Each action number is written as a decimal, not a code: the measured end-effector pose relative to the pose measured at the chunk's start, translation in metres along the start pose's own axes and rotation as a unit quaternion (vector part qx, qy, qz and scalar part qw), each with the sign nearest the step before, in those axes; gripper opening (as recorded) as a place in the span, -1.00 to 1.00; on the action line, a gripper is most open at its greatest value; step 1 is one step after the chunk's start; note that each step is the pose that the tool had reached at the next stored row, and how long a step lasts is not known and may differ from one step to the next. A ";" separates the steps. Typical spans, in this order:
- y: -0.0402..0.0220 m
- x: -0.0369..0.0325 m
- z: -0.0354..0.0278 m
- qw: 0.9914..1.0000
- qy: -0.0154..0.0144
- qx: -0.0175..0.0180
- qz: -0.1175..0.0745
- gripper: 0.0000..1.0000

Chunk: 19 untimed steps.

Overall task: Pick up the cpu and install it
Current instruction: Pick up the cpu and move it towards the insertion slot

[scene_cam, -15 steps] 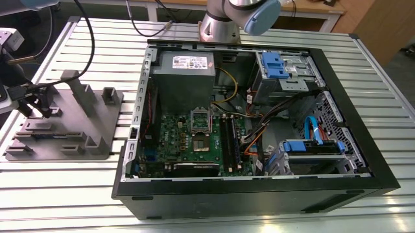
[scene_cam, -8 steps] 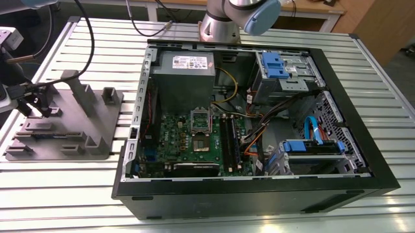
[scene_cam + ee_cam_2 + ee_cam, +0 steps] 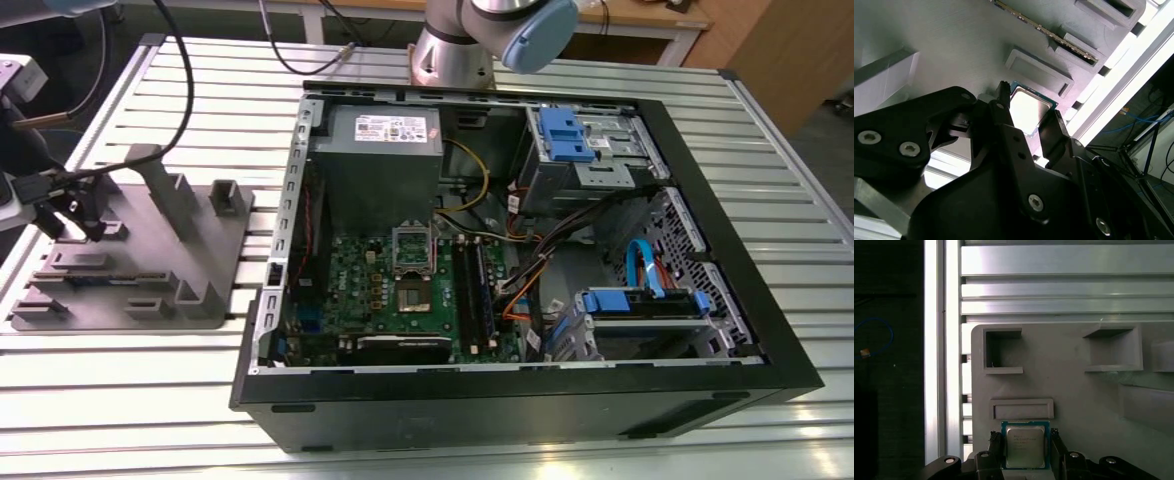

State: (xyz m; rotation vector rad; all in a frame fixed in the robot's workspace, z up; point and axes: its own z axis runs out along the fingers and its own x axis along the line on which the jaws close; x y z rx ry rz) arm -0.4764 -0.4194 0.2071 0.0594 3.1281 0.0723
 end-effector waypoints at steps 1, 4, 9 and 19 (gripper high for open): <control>0.0000 0.0000 -0.0002 1.000 0.000 0.000 0.000 -0.06; 0.0000 0.0000 -0.0008 1.000 0.000 0.000 0.000 -0.06; 0.0001 0.0000 -0.0017 1.000 0.000 0.000 0.000 -0.06; 0.0002 0.0000 -0.0038 1.000 0.000 0.000 0.000 -0.06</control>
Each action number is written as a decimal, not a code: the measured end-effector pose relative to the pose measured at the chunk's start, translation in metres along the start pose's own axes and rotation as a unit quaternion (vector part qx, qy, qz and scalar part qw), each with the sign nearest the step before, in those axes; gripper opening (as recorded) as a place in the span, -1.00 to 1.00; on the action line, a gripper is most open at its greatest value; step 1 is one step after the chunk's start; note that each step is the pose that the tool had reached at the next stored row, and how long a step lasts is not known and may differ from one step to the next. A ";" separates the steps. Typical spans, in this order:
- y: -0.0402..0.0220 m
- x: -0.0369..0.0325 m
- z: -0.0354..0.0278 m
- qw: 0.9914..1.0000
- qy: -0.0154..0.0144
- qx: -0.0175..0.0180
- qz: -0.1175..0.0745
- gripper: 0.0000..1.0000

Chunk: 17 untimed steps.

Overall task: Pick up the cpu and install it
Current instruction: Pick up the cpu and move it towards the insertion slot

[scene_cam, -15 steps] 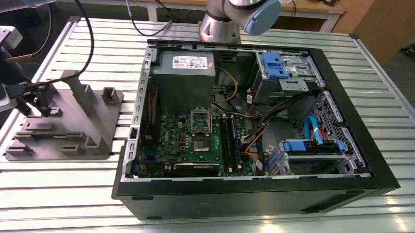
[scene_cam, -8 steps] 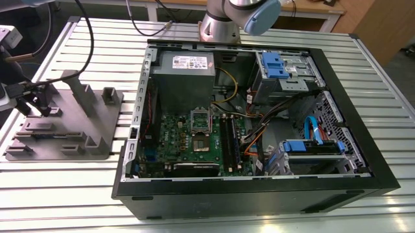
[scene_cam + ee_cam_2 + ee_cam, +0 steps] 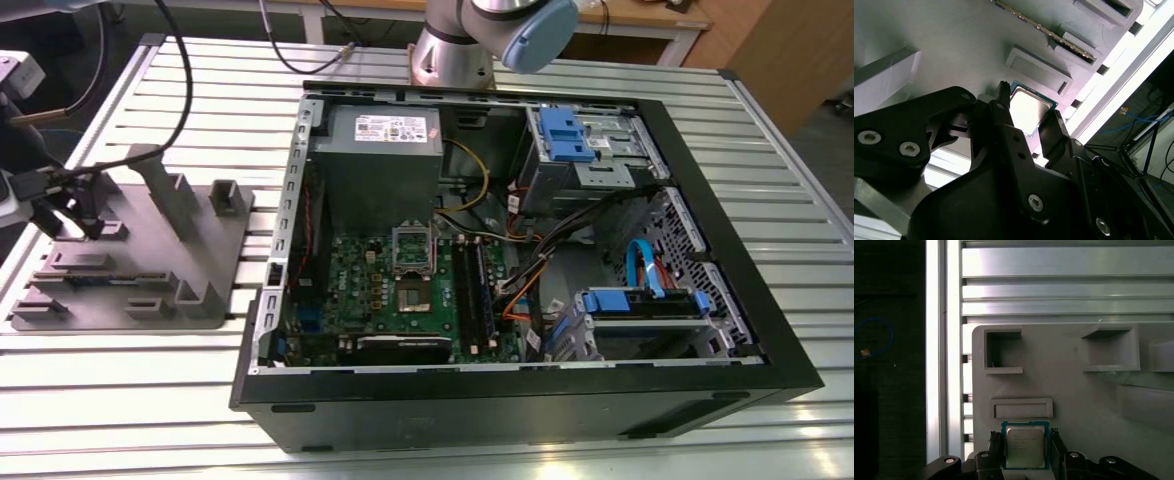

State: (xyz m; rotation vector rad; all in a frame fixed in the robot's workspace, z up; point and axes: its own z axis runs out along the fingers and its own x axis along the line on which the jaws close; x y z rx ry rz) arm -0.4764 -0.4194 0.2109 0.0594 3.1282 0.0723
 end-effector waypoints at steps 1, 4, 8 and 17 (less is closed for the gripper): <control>0.0000 0.0000 -0.0003 1.000 0.000 0.000 0.000 -0.06; 0.0001 0.0000 -0.0012 1.000 0.000 0.000 0.000 -0.06; 0.0001 0.0000 -0.0027 1.000 0.000 0.000 0.000 -0.06; 0.0003 -0.0001 -0.0065 1.000 0.000 0.000 0.000 -0.06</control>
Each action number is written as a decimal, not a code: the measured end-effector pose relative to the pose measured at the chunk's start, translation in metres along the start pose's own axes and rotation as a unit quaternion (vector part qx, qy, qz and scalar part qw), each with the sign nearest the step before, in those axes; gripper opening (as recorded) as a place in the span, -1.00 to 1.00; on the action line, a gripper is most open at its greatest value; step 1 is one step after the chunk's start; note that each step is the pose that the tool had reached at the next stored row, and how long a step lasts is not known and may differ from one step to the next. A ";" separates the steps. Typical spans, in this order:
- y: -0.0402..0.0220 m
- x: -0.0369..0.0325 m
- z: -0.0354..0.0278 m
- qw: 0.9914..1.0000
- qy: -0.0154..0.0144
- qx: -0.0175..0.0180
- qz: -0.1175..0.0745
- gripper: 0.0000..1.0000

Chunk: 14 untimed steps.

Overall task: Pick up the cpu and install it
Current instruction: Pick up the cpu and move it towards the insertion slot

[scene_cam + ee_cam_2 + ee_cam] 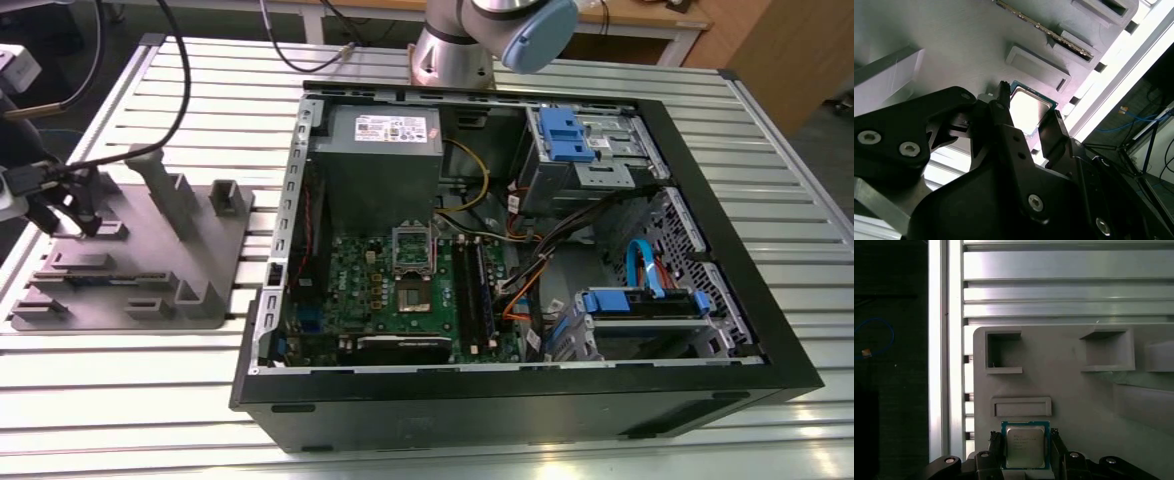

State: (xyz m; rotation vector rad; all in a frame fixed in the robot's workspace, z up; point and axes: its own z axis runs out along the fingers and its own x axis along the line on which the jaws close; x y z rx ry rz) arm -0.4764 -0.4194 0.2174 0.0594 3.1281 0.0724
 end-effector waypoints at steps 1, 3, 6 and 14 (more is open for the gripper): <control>0.0000 0.0000 -0.0003 1.000 0.000 0.000 0.000 -0.06; 0.0001 0.0000 -0.0010 1.000 0.000 0.000 0.000 -0.06; 0.0001 0.0000 -0.0019 1.000 0.000 0.000 0.000 -0.06; 0.0002 0.0000 -0.0039 1.000 0.000 0.000 0.000 -0.06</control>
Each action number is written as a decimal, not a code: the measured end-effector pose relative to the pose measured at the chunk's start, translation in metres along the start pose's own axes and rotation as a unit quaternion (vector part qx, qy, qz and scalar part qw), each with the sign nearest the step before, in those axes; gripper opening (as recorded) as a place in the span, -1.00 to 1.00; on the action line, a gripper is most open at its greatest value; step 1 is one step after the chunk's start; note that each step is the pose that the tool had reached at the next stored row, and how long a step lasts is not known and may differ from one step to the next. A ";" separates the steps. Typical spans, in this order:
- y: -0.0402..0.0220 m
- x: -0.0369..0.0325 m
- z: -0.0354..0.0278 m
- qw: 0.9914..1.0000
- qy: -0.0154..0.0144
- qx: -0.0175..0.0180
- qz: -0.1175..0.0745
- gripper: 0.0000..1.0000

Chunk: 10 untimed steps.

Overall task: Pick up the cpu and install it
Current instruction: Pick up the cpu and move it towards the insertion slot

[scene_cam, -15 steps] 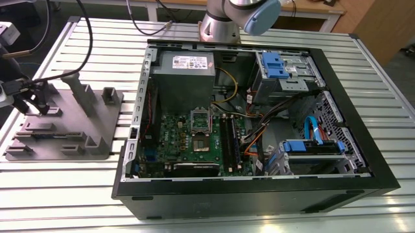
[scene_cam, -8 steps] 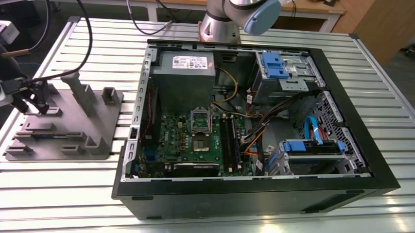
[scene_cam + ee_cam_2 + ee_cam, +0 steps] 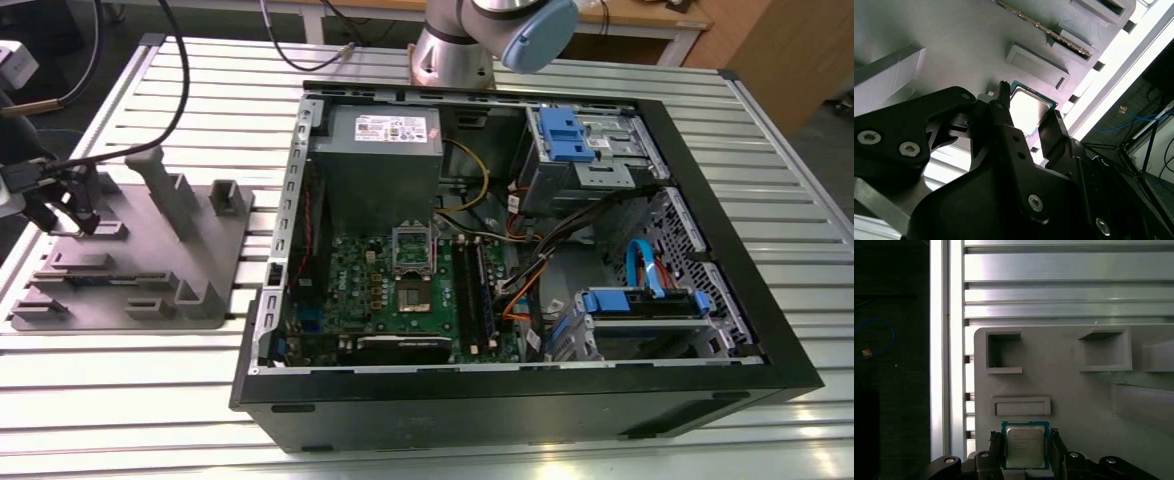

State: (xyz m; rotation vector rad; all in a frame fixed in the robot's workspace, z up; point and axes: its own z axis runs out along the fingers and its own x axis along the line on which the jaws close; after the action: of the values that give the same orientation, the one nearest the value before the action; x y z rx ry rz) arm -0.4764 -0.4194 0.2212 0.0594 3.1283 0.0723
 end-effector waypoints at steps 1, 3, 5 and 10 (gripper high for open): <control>0.0000 0.0000 -0.0002 1.000 0.000 0.000 0.000 -0.06; 0.0000 0.0000 -0.0005 1.000 0.000 0.000 0.000 -0.06; 0.0000 0.0000 -0.0010 1.000 0.000 0.000 0.000 -0.06; 0.0001 0.0000 -0.0021 1.000 0.000 0.000 0.000 -0.06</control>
State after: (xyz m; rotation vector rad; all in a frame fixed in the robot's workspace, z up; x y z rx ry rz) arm -0.4764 -0.4194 0.2233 0.0594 3.1282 0.0723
